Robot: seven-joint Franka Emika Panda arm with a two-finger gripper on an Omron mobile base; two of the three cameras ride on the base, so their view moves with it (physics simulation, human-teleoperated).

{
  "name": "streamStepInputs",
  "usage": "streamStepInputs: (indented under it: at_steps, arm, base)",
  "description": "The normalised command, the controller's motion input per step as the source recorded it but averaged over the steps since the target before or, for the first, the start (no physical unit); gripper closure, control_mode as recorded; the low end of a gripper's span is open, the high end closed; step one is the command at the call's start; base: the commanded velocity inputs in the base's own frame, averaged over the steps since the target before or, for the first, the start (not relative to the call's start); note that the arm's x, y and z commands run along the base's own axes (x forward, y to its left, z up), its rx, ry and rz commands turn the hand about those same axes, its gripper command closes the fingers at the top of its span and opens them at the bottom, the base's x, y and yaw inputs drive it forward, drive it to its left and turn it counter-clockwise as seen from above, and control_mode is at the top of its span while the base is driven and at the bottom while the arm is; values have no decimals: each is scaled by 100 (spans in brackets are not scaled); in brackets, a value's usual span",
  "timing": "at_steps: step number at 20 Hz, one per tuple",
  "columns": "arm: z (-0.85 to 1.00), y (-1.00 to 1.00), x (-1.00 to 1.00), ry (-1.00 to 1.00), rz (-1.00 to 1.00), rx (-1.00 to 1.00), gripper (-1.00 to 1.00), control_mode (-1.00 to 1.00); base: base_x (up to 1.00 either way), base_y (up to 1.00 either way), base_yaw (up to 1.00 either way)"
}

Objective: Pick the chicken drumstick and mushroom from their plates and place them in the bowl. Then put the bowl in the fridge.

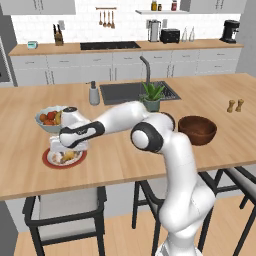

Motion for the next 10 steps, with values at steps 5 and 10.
streamStepInputs:
  at_steps: [5, 10]
  arm:
    - [78, -60, -57, -14, 0, -1, 100, -100]
    - [85, -81, -34, -2, 0, -1, 100, -100]
  base:
    - [0, 0, 0]
    - [0, 0, 0]
